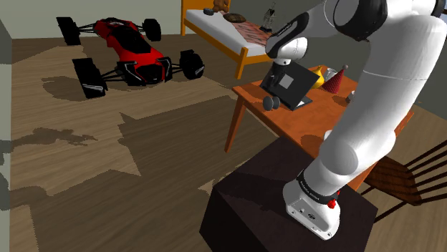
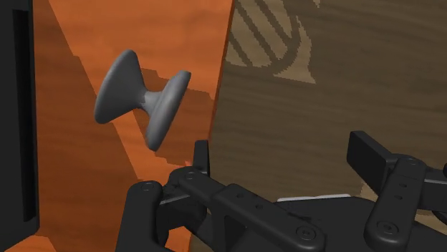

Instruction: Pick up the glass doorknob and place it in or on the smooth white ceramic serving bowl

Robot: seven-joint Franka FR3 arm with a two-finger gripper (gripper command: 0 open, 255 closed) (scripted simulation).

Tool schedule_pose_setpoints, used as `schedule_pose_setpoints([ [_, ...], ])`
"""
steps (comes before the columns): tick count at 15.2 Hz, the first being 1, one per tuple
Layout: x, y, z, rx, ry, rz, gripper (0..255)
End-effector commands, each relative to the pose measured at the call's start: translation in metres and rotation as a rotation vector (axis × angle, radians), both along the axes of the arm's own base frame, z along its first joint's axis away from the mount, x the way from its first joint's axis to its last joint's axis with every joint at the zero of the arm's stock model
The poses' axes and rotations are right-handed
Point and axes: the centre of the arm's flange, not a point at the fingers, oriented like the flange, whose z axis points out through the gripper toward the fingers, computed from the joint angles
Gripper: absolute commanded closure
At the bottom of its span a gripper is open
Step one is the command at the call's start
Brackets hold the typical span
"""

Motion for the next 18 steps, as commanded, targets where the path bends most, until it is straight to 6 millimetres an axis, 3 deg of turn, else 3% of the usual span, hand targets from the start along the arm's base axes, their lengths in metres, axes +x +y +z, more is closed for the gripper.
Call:
schedule_pose_setpoints([
  [1,0.006,-0.020,-0.018,0.005,0.000,-0.002,0],
  [10,0.044,-0.104,-0.096,0.026,0.002,-0.013,0],
  [18,0.042,-0.107,-0.138,0.026,0.002,-0.014,0],
])
